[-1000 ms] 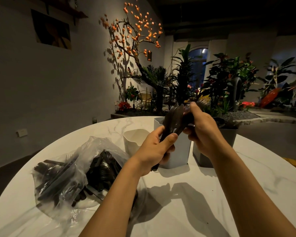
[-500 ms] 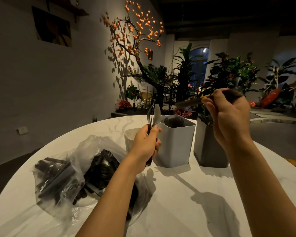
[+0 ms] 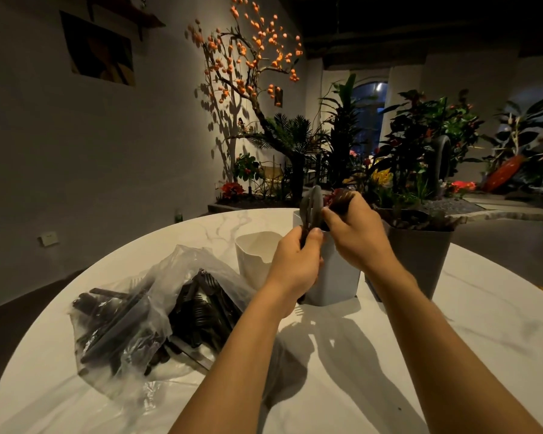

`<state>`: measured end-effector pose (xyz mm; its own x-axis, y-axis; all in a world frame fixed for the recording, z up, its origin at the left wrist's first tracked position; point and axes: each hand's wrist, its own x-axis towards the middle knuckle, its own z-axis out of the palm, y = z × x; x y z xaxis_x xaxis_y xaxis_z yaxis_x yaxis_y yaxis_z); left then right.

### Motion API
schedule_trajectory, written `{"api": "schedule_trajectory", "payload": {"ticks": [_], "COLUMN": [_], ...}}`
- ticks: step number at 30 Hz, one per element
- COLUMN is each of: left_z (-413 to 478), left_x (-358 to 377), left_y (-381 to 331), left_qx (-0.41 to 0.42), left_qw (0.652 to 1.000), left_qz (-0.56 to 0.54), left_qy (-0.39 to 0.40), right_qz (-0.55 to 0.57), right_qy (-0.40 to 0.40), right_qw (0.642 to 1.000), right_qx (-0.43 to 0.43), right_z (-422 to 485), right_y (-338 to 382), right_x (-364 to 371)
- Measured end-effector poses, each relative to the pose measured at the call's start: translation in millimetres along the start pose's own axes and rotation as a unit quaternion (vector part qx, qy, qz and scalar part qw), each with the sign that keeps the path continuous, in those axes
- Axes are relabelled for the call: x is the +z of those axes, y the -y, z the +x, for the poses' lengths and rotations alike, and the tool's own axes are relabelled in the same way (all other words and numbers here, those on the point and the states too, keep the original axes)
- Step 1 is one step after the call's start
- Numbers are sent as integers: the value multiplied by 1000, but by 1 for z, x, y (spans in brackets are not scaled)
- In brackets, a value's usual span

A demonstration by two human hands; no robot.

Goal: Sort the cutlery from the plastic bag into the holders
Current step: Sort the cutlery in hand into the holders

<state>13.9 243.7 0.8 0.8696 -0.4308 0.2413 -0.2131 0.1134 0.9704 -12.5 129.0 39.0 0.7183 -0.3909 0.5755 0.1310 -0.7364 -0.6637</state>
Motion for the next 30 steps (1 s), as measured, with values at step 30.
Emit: {"api": "schedule_trajectory", "payload": {"ticks": [30], "left_z": [-18], "left_x": [-11], "left_y": [-31], "left_qx": [-82], "left_qw": [963], "left_qz": [-175], "left_qy": [185], "right_qz": [362], "right_qy": [197], "right_qw": [908], "right_qx": [82], "right_z": [-3], "right_y": [16], "right_x": [-43]}}
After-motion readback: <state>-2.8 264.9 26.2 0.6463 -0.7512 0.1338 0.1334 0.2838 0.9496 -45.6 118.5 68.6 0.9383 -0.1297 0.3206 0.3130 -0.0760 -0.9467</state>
